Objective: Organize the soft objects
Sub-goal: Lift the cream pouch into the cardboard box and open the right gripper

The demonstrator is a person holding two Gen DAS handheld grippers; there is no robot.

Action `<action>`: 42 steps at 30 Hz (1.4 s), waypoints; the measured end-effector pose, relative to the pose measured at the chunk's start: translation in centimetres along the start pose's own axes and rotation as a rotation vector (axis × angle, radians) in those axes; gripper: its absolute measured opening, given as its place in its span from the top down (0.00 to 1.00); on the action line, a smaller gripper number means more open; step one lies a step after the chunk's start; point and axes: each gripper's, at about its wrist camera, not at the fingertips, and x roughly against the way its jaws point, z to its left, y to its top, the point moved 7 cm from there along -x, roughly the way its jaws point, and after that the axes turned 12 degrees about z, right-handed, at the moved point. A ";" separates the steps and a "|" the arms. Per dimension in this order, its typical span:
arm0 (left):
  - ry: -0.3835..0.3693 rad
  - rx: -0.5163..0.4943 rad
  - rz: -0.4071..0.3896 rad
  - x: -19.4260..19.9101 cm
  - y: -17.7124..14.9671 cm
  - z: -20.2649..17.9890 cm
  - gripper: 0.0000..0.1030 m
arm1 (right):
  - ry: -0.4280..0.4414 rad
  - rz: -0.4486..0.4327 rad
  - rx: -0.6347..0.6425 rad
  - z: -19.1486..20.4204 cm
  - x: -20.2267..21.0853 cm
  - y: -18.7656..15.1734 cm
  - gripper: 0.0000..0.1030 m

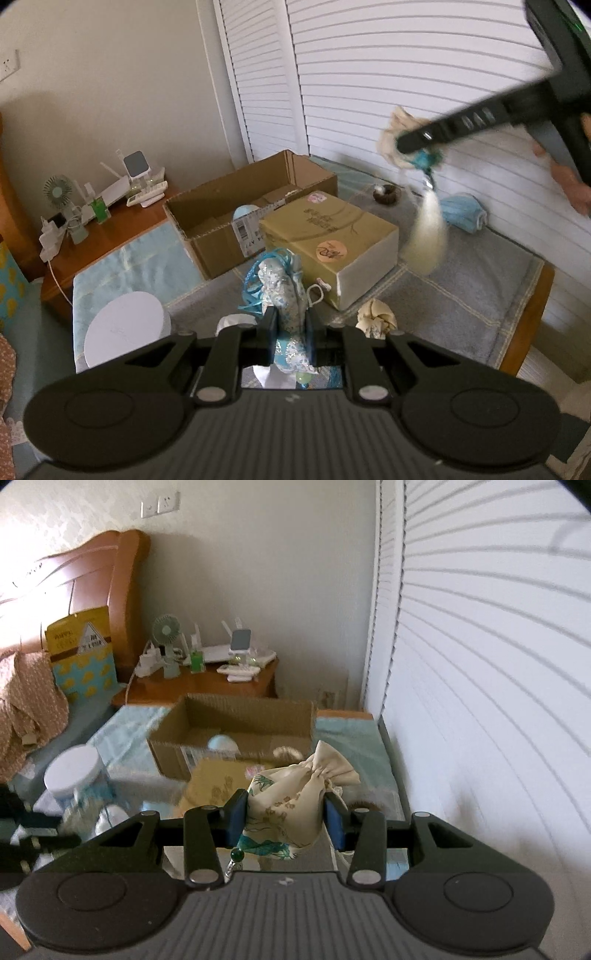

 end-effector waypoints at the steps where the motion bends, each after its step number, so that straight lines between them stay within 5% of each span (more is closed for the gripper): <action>1: -0.002 0.001 -0.003 0.0 0.0 0.1 0.87 | 0.008 -0.001 0.002 0.2 -0.1 0.5 0.53; 14: -0.015 0.038 -0.020 -0.3 -0.9 1.8 0.87 | 0.048 -0.048 -0.033 2.8 -2.4 9.9 0.54; 21: -0.024 0.059 -0.021 -0.7 -1.4 2.9 0.87 | 0.075 -0.013 -0.164 4.0 -6.6 13.8 0.54; 33: -0.047 0.099 0.004 -2.1 -2.6 4.8 0.87 | -0.008 0.143 -0.453 2.1 -16.7 12.7 0.54; 42: -0.052 0.120 0.025 -3.2 -2.9 5.6 0.87 | 0.082 0.211 -0.497 3.0 -20.2 12.5 0.46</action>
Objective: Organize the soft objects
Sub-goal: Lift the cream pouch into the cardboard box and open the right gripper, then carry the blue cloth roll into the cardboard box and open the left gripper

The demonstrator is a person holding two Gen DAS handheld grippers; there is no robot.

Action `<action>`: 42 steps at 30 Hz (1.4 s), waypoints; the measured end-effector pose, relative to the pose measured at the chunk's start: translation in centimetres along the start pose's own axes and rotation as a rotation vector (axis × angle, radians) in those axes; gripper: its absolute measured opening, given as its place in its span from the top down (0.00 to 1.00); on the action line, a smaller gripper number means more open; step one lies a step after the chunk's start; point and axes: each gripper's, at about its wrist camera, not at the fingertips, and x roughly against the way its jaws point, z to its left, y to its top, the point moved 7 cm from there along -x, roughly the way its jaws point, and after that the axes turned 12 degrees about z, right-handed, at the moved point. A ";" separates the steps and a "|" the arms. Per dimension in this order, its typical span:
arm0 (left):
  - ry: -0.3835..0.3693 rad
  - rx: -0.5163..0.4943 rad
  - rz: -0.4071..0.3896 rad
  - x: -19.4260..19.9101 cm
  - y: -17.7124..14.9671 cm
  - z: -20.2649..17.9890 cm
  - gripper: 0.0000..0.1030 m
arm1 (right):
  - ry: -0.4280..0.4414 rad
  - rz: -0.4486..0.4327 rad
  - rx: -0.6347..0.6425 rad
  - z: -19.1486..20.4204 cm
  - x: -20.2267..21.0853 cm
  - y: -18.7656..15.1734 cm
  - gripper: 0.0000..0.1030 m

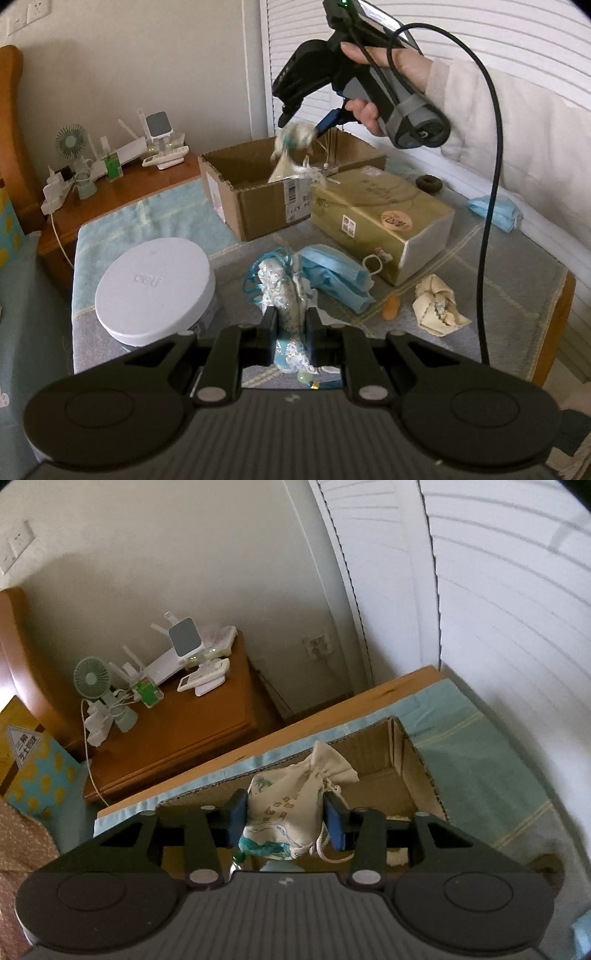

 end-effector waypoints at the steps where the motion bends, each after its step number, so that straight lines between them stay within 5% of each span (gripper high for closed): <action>1: -0.001 -0.001 0.001 0.0 0.0 0.0 0.87 | 0.014 0.010 0.010 0.1 -0.1 0.1 0.45; 7: 0.006 -0.015 0.000 0.1 0.5 -0.2 0.87 | -0.009 0.008 0.066 -0.4 1.2 0.0 0.32; 9: 0.012 -0.021 -0.001 0.2 0.7 -0.3 0.87 | -0.021 0.009 0.100 -0.6 2.1 -0.5 0.18; 17: 0.037 -0.062 -0.006 0.9 2.3 -1.2 0.87 | -0.055 -0.003 0.264 -2.5 6.0 -4.7 0.01; 31: 0.116 -0.136 -0.062 2.9 10.3 -2.0 0.87 | -0.016 -0.086 0.325 -7.1 11.1 -13.5 0.00; 42: 0.223 -0.196 -0.093 0.8 19.9 -0.6 0.87 | 0.020 -0.115 0.349 -9.0 12.8 -15.9 0.00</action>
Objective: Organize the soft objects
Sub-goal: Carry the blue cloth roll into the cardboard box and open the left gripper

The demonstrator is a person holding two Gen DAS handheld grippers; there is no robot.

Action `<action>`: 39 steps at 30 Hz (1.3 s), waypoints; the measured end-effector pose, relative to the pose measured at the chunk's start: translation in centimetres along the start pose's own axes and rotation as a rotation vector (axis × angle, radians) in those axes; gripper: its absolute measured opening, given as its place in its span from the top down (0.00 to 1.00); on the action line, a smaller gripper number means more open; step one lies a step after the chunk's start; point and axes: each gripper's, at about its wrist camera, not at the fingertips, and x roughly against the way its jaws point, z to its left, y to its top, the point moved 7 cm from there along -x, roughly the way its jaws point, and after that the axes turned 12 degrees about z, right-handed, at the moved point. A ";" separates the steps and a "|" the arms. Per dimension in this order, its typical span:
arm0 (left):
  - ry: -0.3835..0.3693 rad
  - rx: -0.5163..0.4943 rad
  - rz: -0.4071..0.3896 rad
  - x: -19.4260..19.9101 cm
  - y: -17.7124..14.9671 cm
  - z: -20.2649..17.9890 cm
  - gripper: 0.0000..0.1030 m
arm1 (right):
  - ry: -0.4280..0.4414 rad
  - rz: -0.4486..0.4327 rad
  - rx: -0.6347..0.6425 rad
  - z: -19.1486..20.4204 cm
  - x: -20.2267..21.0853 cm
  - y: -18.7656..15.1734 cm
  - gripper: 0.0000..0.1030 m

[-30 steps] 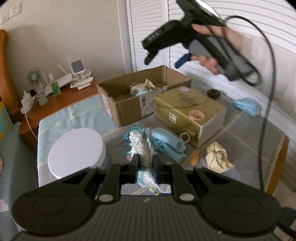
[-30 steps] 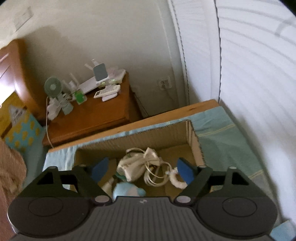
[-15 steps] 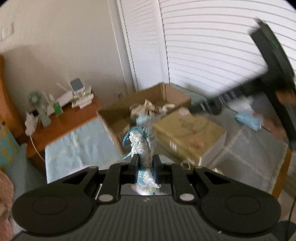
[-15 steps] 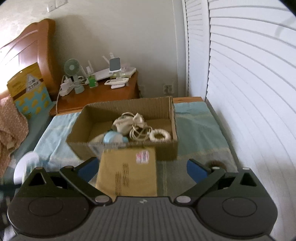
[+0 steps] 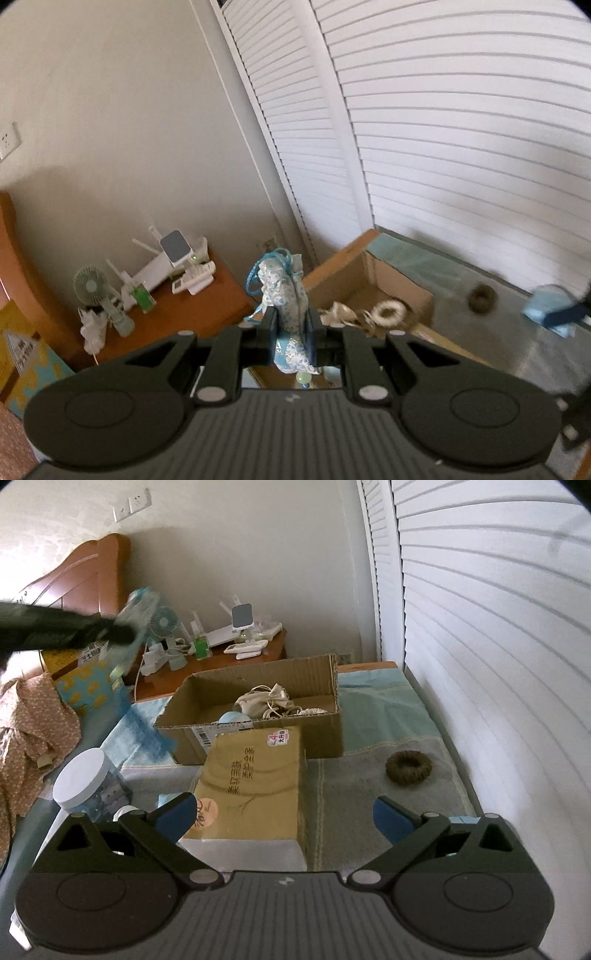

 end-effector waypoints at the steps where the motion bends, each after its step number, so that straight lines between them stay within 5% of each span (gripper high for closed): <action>1: 0.011 -0.003 0.010 -0.7 0.5 0.2 0.87 | 0.000 -0.004 -0.001 -0.1 0.1 -0.1 0.00; 9: 0.086 -0.020 0.074 -5.6 2.4 1.1 0.87 | 0.017 -0.016 -0.016 -0.7 0.6 0.0 0.00; 23: 0.082 -0.058 0.225 -11.3 -0.8 0.0 0.85 | 0.003 -0.009 -0.023 -1.1 0.3 0.0 0.00; 26: 0.079 -0.052 0.276 -12.2 -1.5 0.0 0.71 | 0.002 -0.005 -0.030 -1.2 0.2 0.0 0.00; 30: 0.087 -0.012 0.283 -12.1 -1.9 0.5 0.27 | 0.007 -0.009 -0.030 -1.2 0.5 -0.1 0.00; 39: 0.046 0.044 0.208 -7.8 -1.7 0.6 0.22 | -0.005 -0.019 -0.021 -1.1 1.0 0.0 0.00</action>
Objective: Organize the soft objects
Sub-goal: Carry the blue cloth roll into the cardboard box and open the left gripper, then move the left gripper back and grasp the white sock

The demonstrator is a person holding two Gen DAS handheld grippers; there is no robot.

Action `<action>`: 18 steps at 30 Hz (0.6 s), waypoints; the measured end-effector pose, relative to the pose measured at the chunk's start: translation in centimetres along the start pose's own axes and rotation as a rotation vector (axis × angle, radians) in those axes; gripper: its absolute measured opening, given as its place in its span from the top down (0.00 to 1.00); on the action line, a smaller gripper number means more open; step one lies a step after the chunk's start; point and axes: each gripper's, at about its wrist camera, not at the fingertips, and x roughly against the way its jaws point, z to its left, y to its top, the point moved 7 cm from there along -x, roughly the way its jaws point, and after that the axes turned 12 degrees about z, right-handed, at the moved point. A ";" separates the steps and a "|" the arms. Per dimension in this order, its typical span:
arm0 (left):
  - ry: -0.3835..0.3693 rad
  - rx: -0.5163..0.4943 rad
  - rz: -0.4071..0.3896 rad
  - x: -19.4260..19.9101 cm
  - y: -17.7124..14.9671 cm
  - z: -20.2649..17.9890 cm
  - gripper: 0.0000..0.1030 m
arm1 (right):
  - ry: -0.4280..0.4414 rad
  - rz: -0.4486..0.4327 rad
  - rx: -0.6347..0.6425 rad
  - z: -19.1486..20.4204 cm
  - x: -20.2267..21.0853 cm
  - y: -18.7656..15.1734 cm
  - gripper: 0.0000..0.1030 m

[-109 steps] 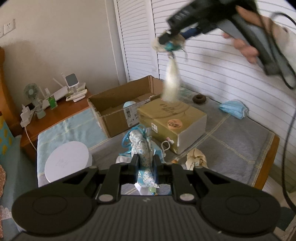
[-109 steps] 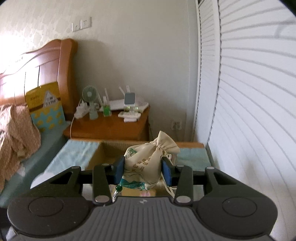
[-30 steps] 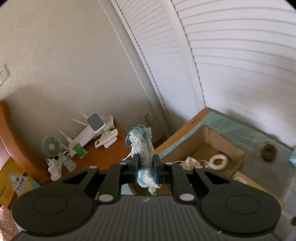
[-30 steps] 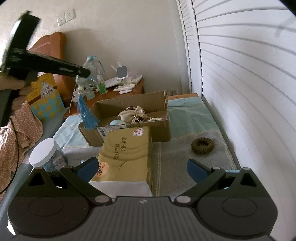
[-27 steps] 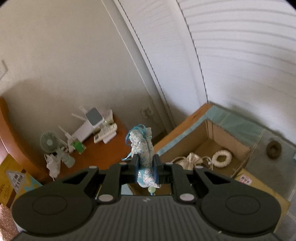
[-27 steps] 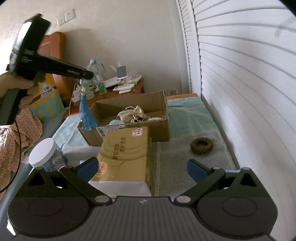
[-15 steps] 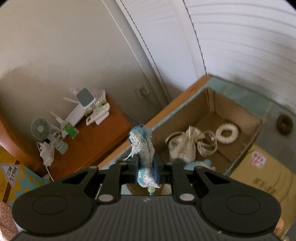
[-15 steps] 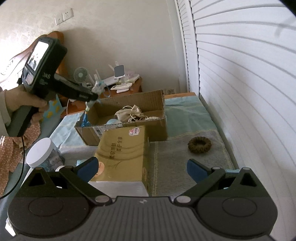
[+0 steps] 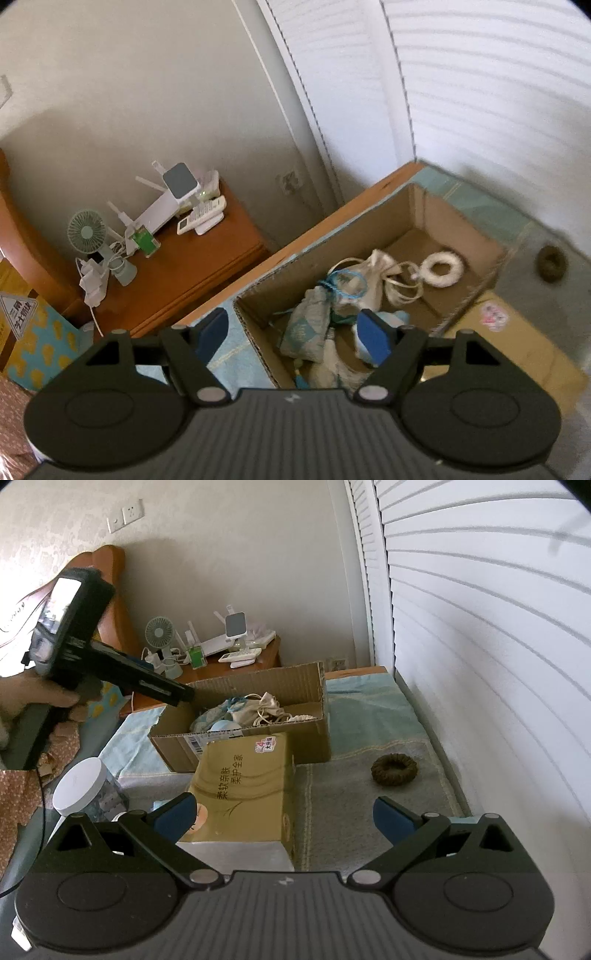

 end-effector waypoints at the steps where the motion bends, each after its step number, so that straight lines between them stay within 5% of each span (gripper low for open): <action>1: -0.008 0.004 -0.009 0.6 -0.2 -0.1 0.20 | -0.001 -0.002 0.007 0.1 0.1 0.0 0.00; 18: -0.136 0.146 -0.081 9.9 -9.2 -2.2 0.15 | 0.071 0.022 0.158 2.6 -0.1 -3.2 0.00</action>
